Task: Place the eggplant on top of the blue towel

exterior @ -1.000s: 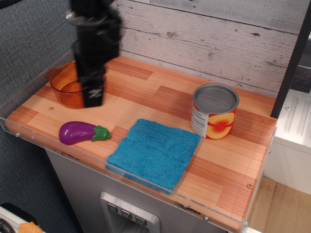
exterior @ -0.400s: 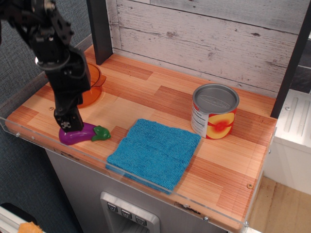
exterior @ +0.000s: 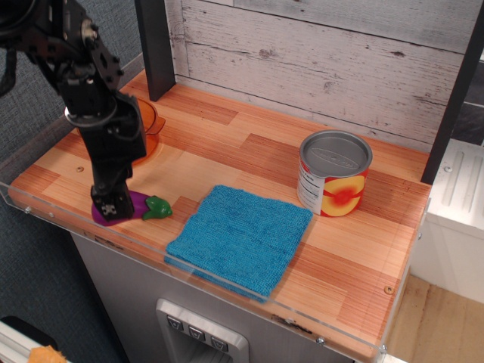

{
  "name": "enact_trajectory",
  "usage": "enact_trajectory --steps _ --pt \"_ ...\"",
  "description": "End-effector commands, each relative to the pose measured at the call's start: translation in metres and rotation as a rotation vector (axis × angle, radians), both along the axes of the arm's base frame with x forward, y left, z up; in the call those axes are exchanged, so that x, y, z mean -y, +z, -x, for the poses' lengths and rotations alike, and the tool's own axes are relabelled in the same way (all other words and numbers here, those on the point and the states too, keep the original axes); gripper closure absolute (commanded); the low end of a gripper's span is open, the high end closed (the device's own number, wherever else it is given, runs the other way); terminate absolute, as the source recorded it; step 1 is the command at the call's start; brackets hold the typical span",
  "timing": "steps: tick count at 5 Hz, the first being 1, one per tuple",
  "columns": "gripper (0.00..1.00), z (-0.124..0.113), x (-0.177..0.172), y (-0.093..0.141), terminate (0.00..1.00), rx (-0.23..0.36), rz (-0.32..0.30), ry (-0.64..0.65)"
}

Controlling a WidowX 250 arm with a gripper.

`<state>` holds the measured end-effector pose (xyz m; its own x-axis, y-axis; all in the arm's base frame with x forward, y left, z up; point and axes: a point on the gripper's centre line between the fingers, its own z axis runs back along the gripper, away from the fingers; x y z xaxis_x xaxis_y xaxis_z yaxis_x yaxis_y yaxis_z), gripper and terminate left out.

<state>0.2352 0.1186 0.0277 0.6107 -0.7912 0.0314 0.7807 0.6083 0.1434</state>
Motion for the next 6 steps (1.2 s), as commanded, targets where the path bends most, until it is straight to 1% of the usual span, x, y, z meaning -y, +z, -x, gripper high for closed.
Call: enact_trajectory --steps 1,2,3,4,5,6 --pt "0.00 -0.006 -0.009 -0.007 0.00 0.010 0.014 0.004" --pt "0.00 -0.006 -0.011 -0.012 0.00 0.021 0.023 0.023" --pt "0.00 -0.006 -0.011 -0.018 0.00 0.009 0.027 0.037" --pt "1.00 -0.006 -0.011 -0.017 0.00 0.019 0.038 0.032" --pt "1.00 -0.006 -0.011 -0.009 0.00 0.034 0.025 0.042" --pt "1.00 -0.009 -0.010 0.012 0.00 0.061 -0.004 0.064"
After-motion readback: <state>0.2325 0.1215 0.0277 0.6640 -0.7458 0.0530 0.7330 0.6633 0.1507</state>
